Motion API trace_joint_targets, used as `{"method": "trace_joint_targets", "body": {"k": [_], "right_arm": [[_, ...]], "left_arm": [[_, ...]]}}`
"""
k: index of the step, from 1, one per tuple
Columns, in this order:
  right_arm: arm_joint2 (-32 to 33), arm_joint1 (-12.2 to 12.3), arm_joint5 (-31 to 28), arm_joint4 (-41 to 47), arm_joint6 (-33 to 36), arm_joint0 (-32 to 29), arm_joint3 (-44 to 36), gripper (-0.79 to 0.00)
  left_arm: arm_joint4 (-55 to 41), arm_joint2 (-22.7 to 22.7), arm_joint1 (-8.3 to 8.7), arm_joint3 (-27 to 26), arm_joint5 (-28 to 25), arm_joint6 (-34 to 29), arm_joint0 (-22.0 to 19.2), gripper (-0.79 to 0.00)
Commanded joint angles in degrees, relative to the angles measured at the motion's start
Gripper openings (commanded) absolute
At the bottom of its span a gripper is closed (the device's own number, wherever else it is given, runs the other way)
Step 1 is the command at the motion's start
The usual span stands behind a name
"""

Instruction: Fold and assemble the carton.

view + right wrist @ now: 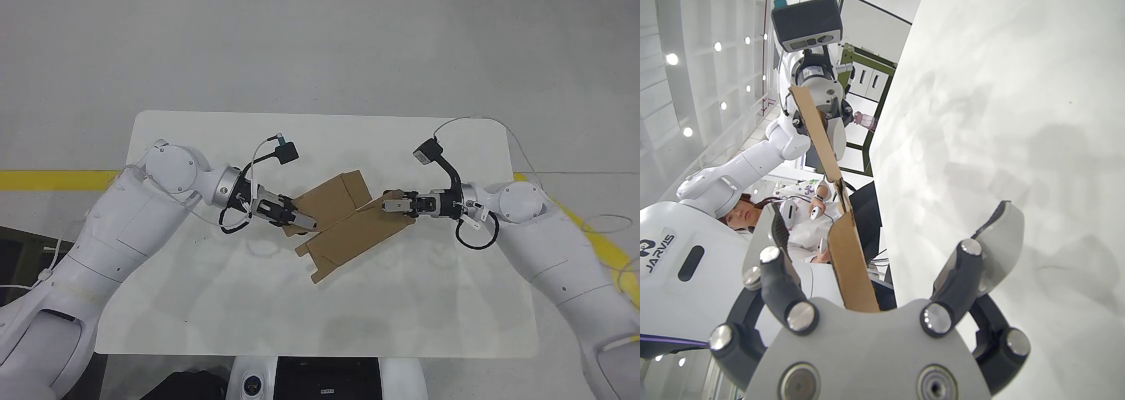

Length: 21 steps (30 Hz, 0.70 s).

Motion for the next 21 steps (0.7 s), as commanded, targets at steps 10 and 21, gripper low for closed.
{"method": "trace_joint_targets", "body": {"k": [10, 21], "right_arm": [[-3.0, 0.87, 0.3, 0.45, 0.3, 0.58, -1.7, 0.0], [-5.17, 1.95, -0.72, 0.67, -0.72, 1.65, -2.16, -0.548]], "left_arm": [[0.31, -0.38, -0.55, 1.07, 0.03, -0.03, -0.02, -0.785], [0.69, -1.27, -0.61, 1.98, 0.37, -0.37, 0.22, -0.785]]}}
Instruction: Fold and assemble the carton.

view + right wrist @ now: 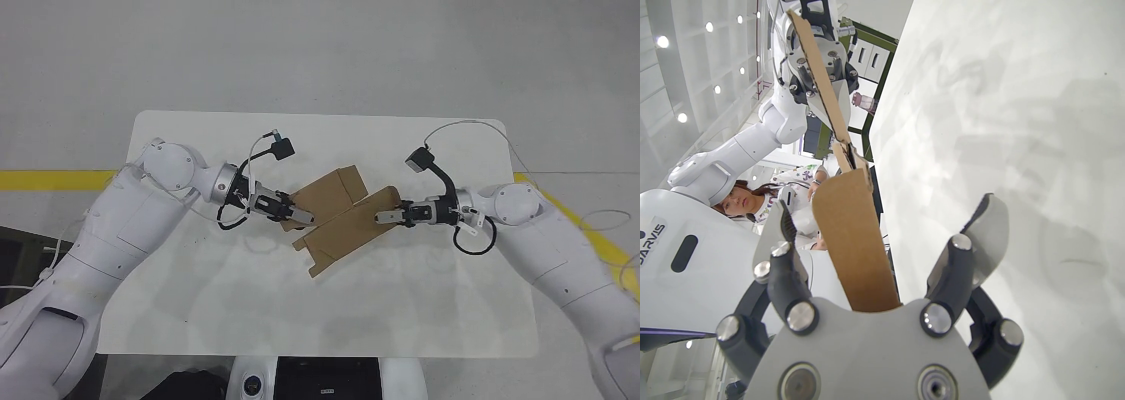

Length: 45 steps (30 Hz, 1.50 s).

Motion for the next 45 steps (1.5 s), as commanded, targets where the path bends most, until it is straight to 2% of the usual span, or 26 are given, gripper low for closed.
{"method": "trace_joint_targets", "body": {"k": [1, 4, 8, 10, 18, 19, 20, 21, 22, 36, 45], "right_arm": [[-0.3, 0.16, -0.19, 0.09, -0.19, 0.15, -0.11, -0.594], [-0.92, 0.42, -0.46, 0.26, -0.46, 0.41, -0.26, -0.708], [-1.74, 0.72, -0.73, 0.59, -0.74, 0.75, -0.35, -0.739], [-2.12, 0.86, -0.94, 0.82, -0.95, 0.88, -0.39, -0.785], [-3.61, 1.3, -1.35, 2.03, -1.36, 1.43, -0.68, -0.785], [-3.78, 1.34, -1.41, 2.2, -1.41, 1.51, -0.67, -0.785], [-3.95, 1.37, -1.48, 2.31, -1.48, 1.6, -0.67, -0.785], [-4.11, 1.39, -1.54, 2.56, -1.54, 1.65, -0.62, -0.785], [-4.23, 1.42, -1.65, 2.85, -1.65, 1.69, -0.5, -0.785], [-4.08, 0.73, -2.12, 6.26, -2.13, 1.74, 3.27, -0.785], [-2.14, 0.57, -2.22, 6.1, -2.24, 1.78, 5.35, -0.785]], "left_arm": [[0.03, -0.03, -0.02, -0.05, 0.05, -0.05, 0.18, -0.785], [0.36, -0.02, -0.06, -0.23, 0.15, -0.15, 0.42, -0.785], [0.45, -0.18, -0.14, -0.27, 0.25, -0.25, 0.57, -0.785], [0.42, -0.31, -0.18, -0.19, 0.25, -0.25, 0.63, -0.785], [0.66, -0.76, -0.38, 0.42, 0.29, -0.28, 0.66, -0.785], [0.7, -0.8, -0.41, 0.46, 0.29, -0.28, 0.67, -0.748], [0.65, -0.85, -0.44, 0.48, 0.27, -0.27, 0.71, -0.508], [0.51, -0.95, -0.46, 0.58, 0.22, -0.21, 0.77, -0.129], [0.23, -1.07, -0.49, 0.61, 0.14, -0.13, 0.84, 0.0], [-6.67, -3.51, -1.07, 1.2, 3.1, 4.57, 3.59, 0.0], [-7.13, -5.49, -1.2, 0.65, 5.6, 8.23, 5.1, 0.0]]}}
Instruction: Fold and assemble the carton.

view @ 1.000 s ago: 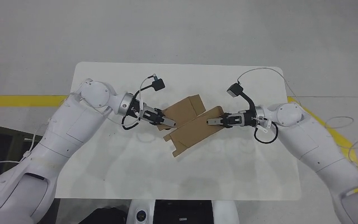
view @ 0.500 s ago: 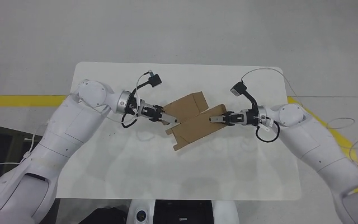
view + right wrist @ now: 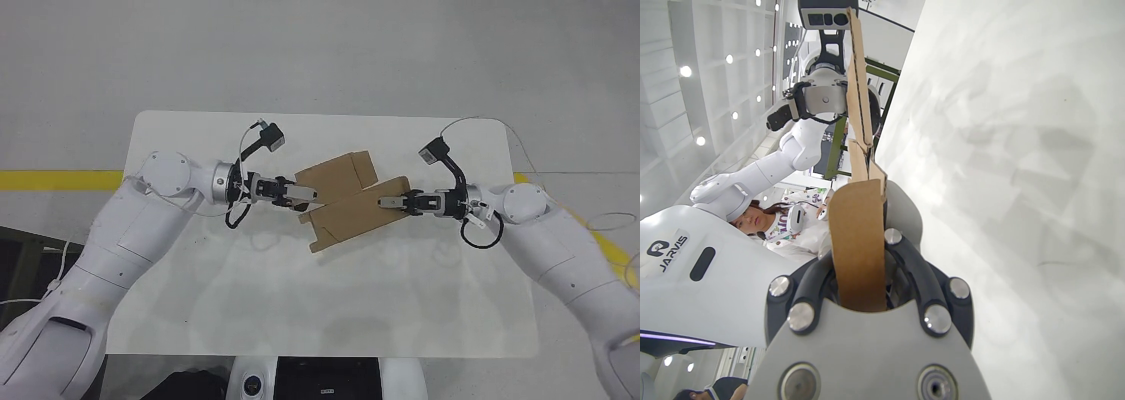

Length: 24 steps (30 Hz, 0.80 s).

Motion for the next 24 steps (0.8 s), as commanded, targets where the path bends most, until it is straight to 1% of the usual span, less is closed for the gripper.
{"method": "trace_joint_targets", "body": {"k": [1, 13, 20, 24], "right_arm": [[0.37, -0.02, 0.03, -0.35, 0.03, -0.01, 0.74, -0.785], [2.11, -1.04, -0.41, -0.52, -0.42, -1.1, 3.79, -0.785], [2.51, -1.79, -0.49, -1.56, -0.5, -2.01, 3.9, -0.785], [2.82, -2.14, -0.17, -1.98, -0.18, -2.38, 2.75, -0.785]], "left_arm": [[-0.22, -0.61, 0.06, -0.02, 0.41, 0.2, 0.25, 0.0], [-2.12, -4.23, 0.42, -2.31, 2.09, -0.93, 2.05, 0.0], [-2.3, -5.31, 0.25, -3.41, 3.13, -0.24, 2.39, 0.0], [-1.84, -5.68, 0.1, -3.13, 3.77, 0.56, 2.42, 0.0]]}}
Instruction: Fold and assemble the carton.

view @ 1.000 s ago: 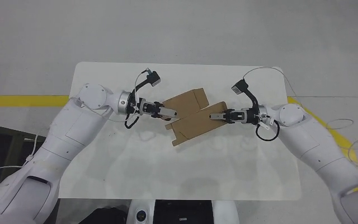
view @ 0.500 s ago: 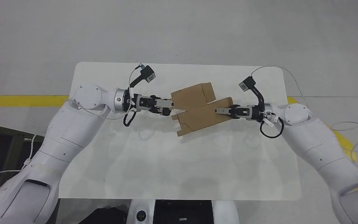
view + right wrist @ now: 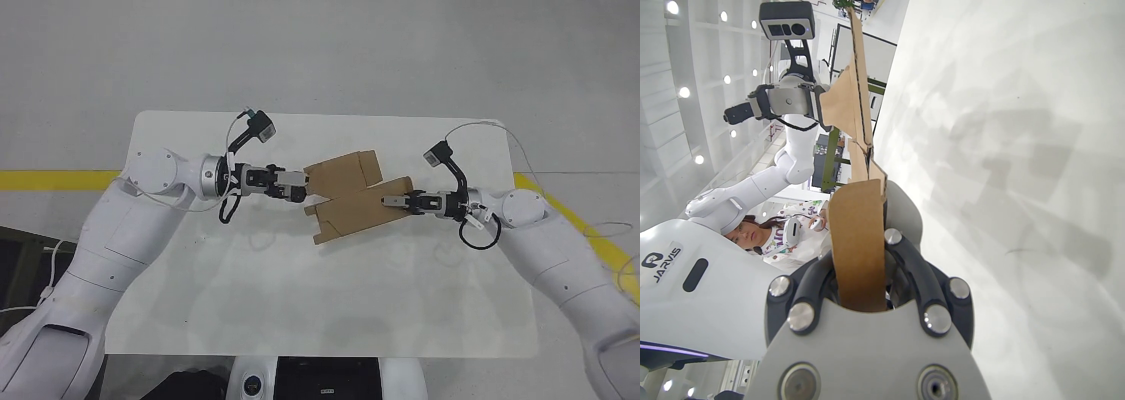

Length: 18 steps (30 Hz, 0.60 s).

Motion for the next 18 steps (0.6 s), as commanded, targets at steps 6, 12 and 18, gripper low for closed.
{"method": "trace_joint_targets", "body": {"k": [6, 12, 18], "right_arm": [[0.95, -0.22, 0.85, -1.0, 0.84, -0.55, -2.48, -0.785], [2.52, -0.11, 1.05, -1.59, 1.04, -1.23, -3.91, -0.785], [3.53, -0.17, 1.82, -2.67, 1.81, -1.54, -5.36, -0.785]], "left_arm": [[-1.51, 0.69, -0.74, 1.46, 1.58, -0.13, -0.12, 0.0], [-1.59, 1.45, -1.43, 2.8, 1.95, -0.28, -0.39, 0.0], [-1.71, 1.41, -1.87, 4.15, 2.51, 0.01, -0.39, 0.0]]}}
